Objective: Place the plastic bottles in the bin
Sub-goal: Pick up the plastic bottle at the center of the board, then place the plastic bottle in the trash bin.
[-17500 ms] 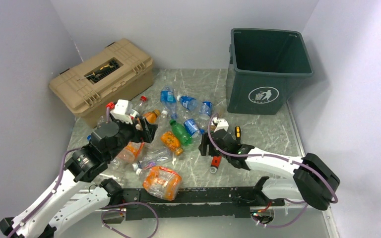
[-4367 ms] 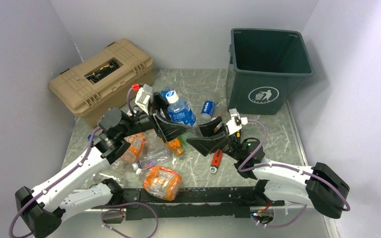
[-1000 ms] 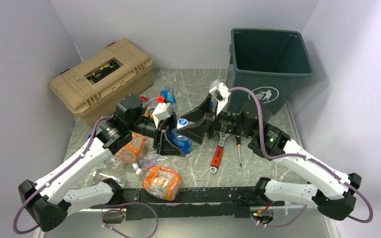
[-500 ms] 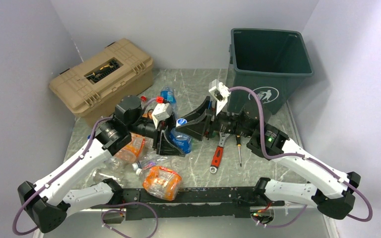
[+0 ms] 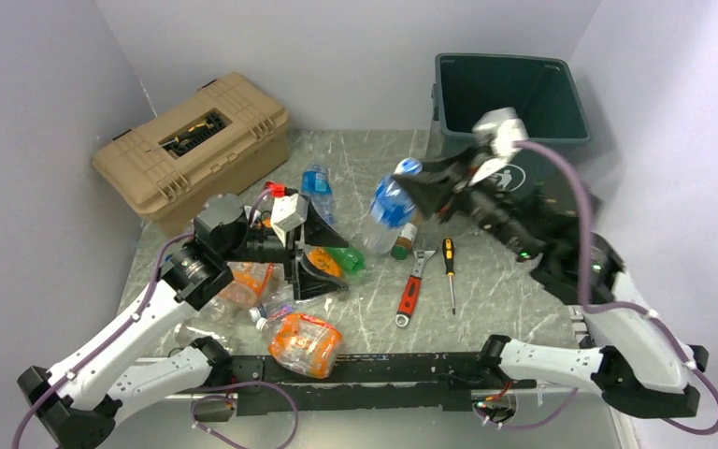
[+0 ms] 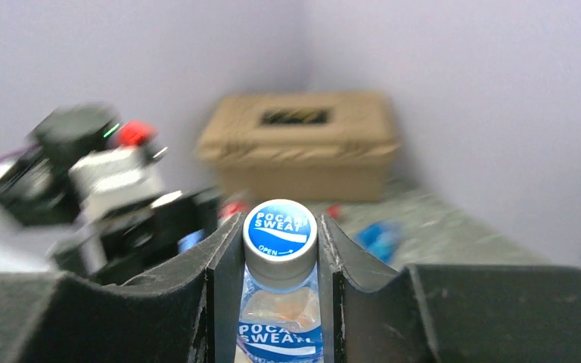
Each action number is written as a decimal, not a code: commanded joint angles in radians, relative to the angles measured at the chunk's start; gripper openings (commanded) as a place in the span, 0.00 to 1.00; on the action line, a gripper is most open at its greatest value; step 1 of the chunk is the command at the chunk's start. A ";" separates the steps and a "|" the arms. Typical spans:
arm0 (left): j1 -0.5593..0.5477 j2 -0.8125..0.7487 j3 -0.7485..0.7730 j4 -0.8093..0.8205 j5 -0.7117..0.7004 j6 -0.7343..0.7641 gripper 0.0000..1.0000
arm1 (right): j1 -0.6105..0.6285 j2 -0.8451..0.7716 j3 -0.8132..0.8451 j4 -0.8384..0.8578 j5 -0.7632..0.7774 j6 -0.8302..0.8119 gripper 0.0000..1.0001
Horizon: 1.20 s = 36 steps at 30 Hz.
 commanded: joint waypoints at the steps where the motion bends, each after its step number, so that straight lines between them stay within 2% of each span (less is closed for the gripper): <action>1: 0.000 -0.063 -0.044 0.063 -0.186 -0.006 0.99 | -0.005 -0.054 0.114 0.045 0.527 -0.265 0.00; 5: 0.000 -0.090 -0.065 0.056 -0.326 0.004 1.00 | -0.006 -0.021 0.089 0.414 0.760 -0.566 0.00; 7: 0.000 -0.088 -0.071 0.044 -0.369 0.002 0.99 | -0.016 0.039 0.144 0.520 0.813 -0.717 0.00; 9: 0.000 -0.080 -0.073 0.036 -0.388 0.005 1.00 | -0.073 0.103 0.186 0.639 0.813 -0.802 0.00; 13: 0.000 -0.070 -0.070 0.025 -0.407 0.014 0.99 | -0.338 0.258 0.310 0.583 0.719 -0.642 0.00; 16: 0.000 -0.084 -0.079 0.015 -0.453 0.032 1.00 | -0.488 0.359 0.363 0.552 0.681 -0.511 0.00; 19: -0.001 -0.120 -0.097 0.012 -0.536 0.041 0.99 | -0.641 0.444 0.363 0.604 0.704 -0.426 0.00; 25: -0.001 -0.153 -0.114 0.016 -0.599 0.049 0.99 | -0.811 0.596 0.330 0.780 0.751 -0.436 0.00; 27: -0.001 -0.150 -0.103 -0.002 -0.604 0.061 1.00 | -0.872 0.641 0.356 0.732 0.734 -0.368 0.00; 30: -0.002 -0.158 -0.096 -0.012 -0.608 0.069 1.00 | -0.963 0.690 0.367 0.573 0.706 -0.217 0.00; 36: -0.002 -0.176 -0.101 -0.007 -0.606 0.075 0.99 | -1.028 0.676 0.162 0.539 0.627 -0.078 0.00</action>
